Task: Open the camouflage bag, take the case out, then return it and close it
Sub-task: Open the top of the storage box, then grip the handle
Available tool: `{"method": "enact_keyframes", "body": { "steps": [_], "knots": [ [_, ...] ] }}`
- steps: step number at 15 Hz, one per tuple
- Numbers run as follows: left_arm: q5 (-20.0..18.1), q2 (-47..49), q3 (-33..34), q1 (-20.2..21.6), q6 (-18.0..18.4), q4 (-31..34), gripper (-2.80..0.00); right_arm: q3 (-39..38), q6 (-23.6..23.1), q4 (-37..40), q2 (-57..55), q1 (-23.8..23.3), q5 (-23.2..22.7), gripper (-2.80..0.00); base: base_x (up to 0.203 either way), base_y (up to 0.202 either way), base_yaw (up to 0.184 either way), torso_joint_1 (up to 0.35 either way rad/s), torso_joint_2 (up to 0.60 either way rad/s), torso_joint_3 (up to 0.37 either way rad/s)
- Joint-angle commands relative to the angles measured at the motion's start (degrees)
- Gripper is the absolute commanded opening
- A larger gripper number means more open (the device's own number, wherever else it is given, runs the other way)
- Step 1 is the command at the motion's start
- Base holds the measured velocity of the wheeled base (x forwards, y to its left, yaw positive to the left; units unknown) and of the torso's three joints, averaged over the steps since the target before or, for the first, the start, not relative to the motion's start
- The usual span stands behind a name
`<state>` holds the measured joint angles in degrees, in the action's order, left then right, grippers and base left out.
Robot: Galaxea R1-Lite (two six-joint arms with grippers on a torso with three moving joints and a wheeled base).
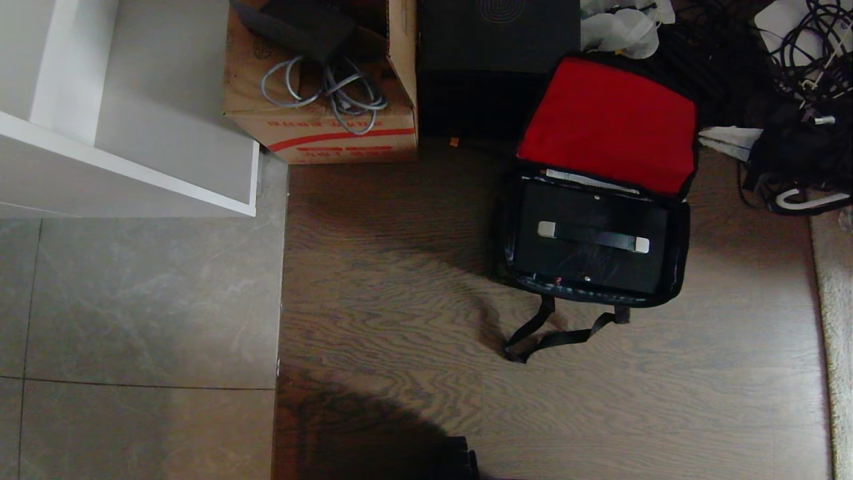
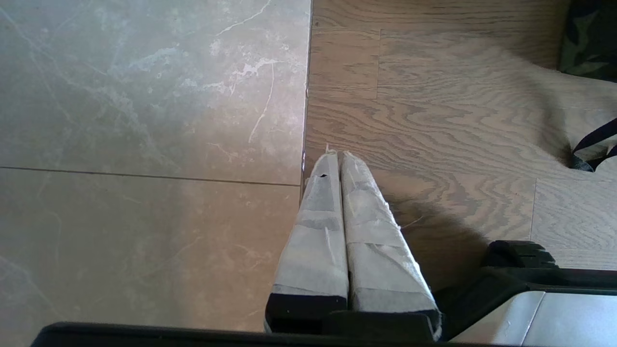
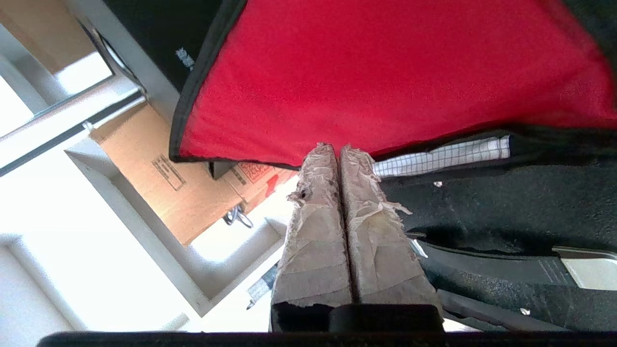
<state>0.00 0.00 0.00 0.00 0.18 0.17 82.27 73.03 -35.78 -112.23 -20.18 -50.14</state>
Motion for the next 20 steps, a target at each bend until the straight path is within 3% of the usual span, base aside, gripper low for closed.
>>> {"method": "enact_keyframes", "body": {
  "steps": [1, 6, 8, 12, 16, 20],
  "knots": [
    [0.0, 0.1, 0.0, 0.0, 0.0, 0.0, -2.8, -1.8, -1.3, 0.2, 1.4, 0.5, -0.3, -2.8, 0.0, 0.0, 0.0, 0.0, 0.0, 0.0],
    [0.0, 0.1, 0.0, 0.0, 0.0, 0.0, -2.8, -7.4, -3.6, 0.3, 5.0, 0.9, -1.6, -2.8, 0.0, 0.0, 0.0, 0.0, 0.0, 0.0],
    [0.0, 0.1, 0.0, 0.0, 0.0, 0.0, -2.8, -10.3, -7.2, 1.2, 6.3, 0.9, -1.7, -2.8, 0.0, 0.0, 0.0, 0.0, 0.0, 0.0],
    [0.0, 0.1, 0.0, 0.0, 0.0, 0.0, -2.8, -10.4, -11.4, 12.4, 7.6, 0.9, -1.5, -2.8, 0.0, 0.0, 0.0, 0.0, 0.0, 0.0],
    [0.0, 0.1, 0.0, 0.0, 0.0, 0.0, -2.8, -11.3, -21.3, 23.7, 8.8, 0.9, -1.4, -2.8, 0.0, 0.0, 0.0, 0.0, 0.0, 0.0],
    [0.0, 0.1, 0.0, 0.0, 0.0, 0.0, -2.8, -17.0, -32.6, 33.6, 12.5, 1.2, -0.8, -2.8, 0.0, 0.0, 0.0, 0.0, 0.0, 0.0]
  ]
}}
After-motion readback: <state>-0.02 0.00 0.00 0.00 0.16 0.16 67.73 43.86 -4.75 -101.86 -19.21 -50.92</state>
